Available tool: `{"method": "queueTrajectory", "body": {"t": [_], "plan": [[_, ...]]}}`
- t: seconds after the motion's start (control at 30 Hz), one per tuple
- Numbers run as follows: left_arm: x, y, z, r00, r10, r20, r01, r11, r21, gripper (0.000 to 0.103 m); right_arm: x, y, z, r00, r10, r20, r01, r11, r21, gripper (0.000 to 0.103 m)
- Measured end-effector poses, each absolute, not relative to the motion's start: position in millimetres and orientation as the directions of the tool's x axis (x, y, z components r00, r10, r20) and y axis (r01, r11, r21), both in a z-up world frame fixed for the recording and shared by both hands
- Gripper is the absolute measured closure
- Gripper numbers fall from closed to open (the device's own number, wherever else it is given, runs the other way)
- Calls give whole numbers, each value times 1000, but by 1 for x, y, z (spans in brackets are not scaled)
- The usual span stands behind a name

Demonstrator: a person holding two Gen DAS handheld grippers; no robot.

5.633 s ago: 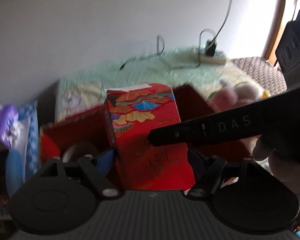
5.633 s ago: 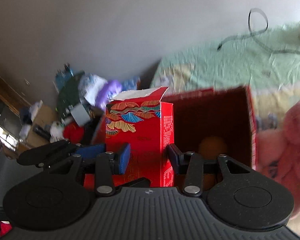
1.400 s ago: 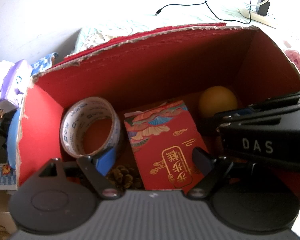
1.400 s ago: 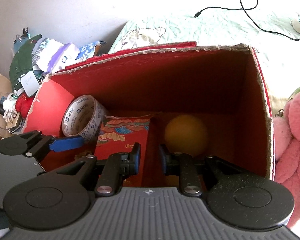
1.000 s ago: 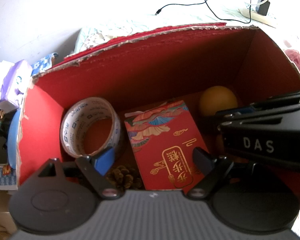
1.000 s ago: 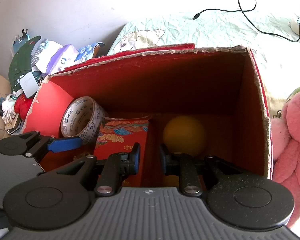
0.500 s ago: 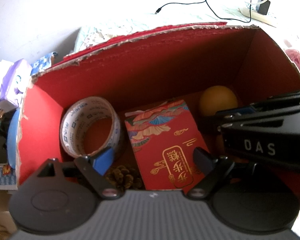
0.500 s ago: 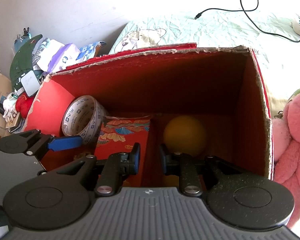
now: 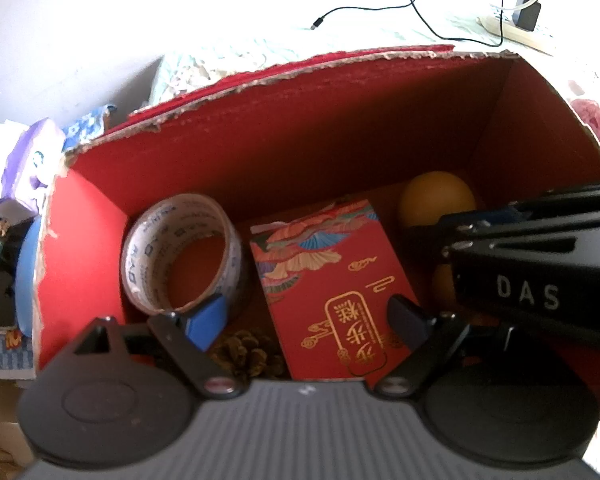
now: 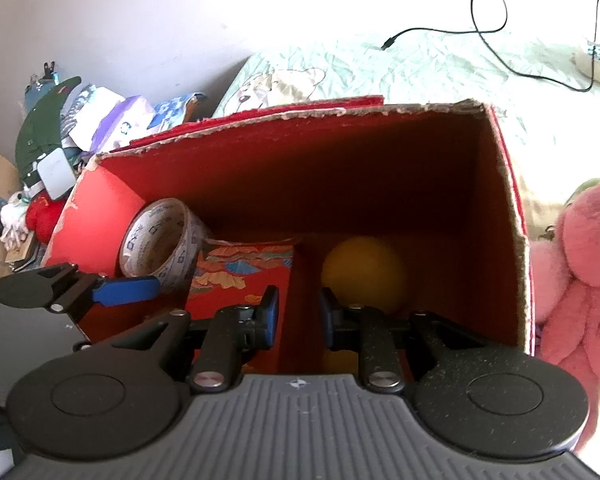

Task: Organize objects
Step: 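Raise the open right tool out of the red box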

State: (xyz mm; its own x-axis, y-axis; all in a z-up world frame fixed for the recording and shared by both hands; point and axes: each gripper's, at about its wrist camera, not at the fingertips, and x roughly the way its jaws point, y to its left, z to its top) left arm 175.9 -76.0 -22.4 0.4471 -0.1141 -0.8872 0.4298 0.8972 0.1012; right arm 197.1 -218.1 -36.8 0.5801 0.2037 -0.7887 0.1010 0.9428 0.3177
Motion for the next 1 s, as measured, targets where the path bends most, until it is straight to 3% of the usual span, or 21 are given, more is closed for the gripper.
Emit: {"method": "queueTrajectory", "body": {"t": [1.0], "plan": [[167, -70, -12, 535, -78, -841, 396, 903, 168, 17, 134, -208, -12, 728, 36, -685, 146, 968, 206, 76]]}}
